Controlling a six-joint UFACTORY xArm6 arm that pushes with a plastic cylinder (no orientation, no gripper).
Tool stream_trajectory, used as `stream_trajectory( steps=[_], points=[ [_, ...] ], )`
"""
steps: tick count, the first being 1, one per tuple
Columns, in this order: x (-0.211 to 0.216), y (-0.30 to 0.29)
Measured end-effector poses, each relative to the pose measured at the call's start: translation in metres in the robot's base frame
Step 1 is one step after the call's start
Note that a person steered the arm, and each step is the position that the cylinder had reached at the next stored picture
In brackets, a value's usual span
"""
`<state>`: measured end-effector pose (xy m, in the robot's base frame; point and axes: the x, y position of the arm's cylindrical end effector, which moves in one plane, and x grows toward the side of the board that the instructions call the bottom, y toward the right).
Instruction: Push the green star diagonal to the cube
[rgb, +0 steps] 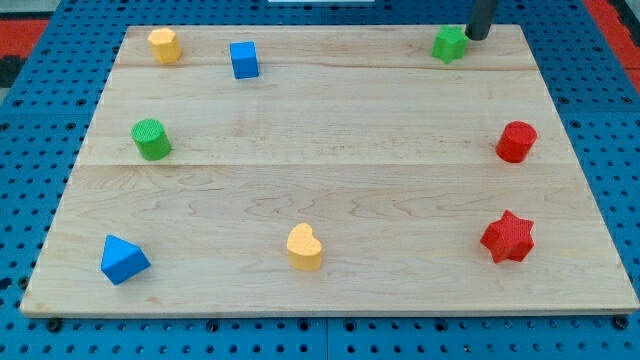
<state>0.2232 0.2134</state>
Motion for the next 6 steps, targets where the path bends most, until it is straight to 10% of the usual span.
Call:
stream_trajectory(
  steps=[3, 5, 6],
  points=[
    [-0.004, -0.135],
    [0.081, -0.209],
    [0.027, -0.206]
  ],
)
